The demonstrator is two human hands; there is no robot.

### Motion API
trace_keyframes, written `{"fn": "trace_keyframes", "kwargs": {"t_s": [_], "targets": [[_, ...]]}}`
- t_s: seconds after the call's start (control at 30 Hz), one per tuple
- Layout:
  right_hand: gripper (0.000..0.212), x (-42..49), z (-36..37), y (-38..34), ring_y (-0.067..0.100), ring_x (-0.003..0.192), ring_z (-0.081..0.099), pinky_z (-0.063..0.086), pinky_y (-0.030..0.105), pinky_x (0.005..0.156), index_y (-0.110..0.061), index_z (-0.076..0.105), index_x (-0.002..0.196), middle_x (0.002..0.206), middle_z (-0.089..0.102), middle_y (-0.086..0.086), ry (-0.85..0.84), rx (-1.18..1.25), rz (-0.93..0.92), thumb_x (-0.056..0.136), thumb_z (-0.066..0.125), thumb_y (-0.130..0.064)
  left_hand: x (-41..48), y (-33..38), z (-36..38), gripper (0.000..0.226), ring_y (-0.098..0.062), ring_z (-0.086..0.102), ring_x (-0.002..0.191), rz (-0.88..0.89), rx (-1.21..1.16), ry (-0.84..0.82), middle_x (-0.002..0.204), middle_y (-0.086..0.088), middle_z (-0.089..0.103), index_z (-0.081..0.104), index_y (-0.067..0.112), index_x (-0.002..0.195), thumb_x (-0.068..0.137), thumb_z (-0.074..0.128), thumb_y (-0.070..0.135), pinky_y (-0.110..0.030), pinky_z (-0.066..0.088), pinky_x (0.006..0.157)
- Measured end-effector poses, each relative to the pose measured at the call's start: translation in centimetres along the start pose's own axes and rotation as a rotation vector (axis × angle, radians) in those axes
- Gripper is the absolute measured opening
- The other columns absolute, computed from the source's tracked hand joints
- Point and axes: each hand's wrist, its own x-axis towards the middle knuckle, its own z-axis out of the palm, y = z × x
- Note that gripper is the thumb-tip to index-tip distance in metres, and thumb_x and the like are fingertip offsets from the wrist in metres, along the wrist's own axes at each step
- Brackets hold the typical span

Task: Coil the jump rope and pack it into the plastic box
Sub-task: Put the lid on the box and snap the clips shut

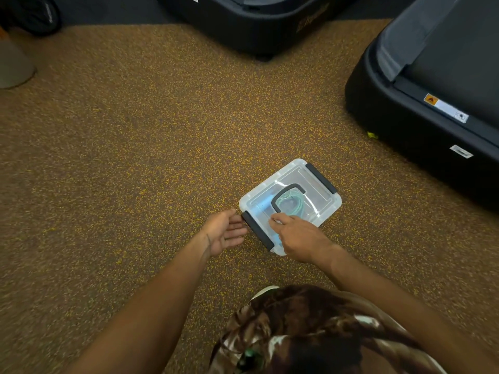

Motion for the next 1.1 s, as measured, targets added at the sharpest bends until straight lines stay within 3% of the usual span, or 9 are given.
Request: {"fn": "trace_keyframes", "kwargs": {"t_s": [0.1,0.2,0.33,0.4,0.63,0.77,0.93,1.1], "targets": [[0.062,-0.2,0.0,0.0,0.031,0.143,0.036,0.035,0.038,0.112,-0.016,0.022,0.158,0.167,0.012,0.007,-0.025,0.015,0.037,0.099,0.043,-0.012,-0.2,0.2,0.4,0.019,-0.026,0.071,0.100,0.066,0.062,0.027,0.114,-0.016,0.070,0.062,0.004,0.115,0.097,0.057,0.011,-0.039,0.060,0.084],[0.066,-0.4,-0.1,0.1,0.030,0.145,0.036,0.035,0.040,0.113,-0.018,0.020,0.158,0.168,0.008,0.006,-0.045,0.027,0.056,0.098,0.044,-0.012,-0.2,0.0,0.6,0.025,-0.023,0.070,0.094,0.255,0.419,0.088,0.108,-0.011,0.071,0.059,0.010,0.107,0.085,0.072,0.006,-0.039,0.060,0.082],[0.065,-0.5,0.2,-0.2,0.032,0.141,0.040,0.037,0.042,0.113,-0.018,0.017,0.159,0.168,0.007,0.006,-0.046,0.032,0.073,0.099,0.042,-0.012,-0.7,0.3,0.7,0.048,-0.017,0.066,0.097,0.598,1.173,0.254,0.112,0.005,0.068,0.053,0.024,0.110,0.075,0.081,0.040,-0.041,0.056,0.084],[0.064,-0.6,0.3,-0.3,0.035,0.139,0.042,0.037,0.042,0.111,-0.016,0.015,0.159,0.168,0.005,0.007,-0.051,0.021,0.075,0.100,0.040,-0.013,-0.6,0.8,0.8,0.053,-0.018,0.067,0.100,0.727,1.372,0.302,0.119,0.005,0.067,0.051,0.026,0.116,0.076,0.076,0.051,-0.043,0.056,0.084],[0.064,-0.8,0.3,-0.5,0.033,0.145,0.034,0.035,0.044,0.112,-0.016,0.011,0.160,0.168,0.002,0.008,-0.057,0.019,0.061,0.102,0.038,-0.014,-0.1,2.9,1.5,0.038,-0.020,0.066,0.091,0.963,1.691,0.115,0.120,0.000,0.060,0.053,0.029,0.120,0.089,0.064,0.048,-0.040,0.057,0.082],[0.065,-0.9,-0.1,-0.5,0.031,0.147,0.031,0.034,0.041,0.113,-0.015,0.010,0.160,0.169,0.001,0.008,-0.062,0.014,0.053,0.102,0.040,-0.014,0.4,3.8,1.8,0.034,-0.020,0.064,0.095,1.005,1.816,0.048,0.120,0.002,0.059,0.060,0.034,0.116,0.088,0.062,0.054,-0.040,0.055,0.081],[0.067,-0.9,-0.1,-0.4,0.029,0.149,0.029,0.032,0.040,0.114,-0.015,0.009,0.160,0.168,0.001,0.008,-0.054,0.020,0.041,0.101,0.041,-0.013,1.4,3.7,0.7,0.042,-0.017,0.047,0.110,0.956,1.732,0.067,0.122,0.004,0.053,0.062,0.042,0.116,0.080,0.063,0.064,-0.038,0.049,0.089],[0.067,-0.9,0.2,-0.3,0.026,0.151,0.025,0.030,0.039,0.115,-0.016,0.009,0.160,0.168,0.002,0.008,-0.034,0.036,0.029,0.101,0.039,-0.009,2.1,4.3,0.6,0.063,-0.031,0.029,0.143,0.929,1.703,-0.002,0.161,-0.006,0.026,0.048,0.047,0.135,0.078,0.068,0.062,-0.050,0.022,0.115]]}}
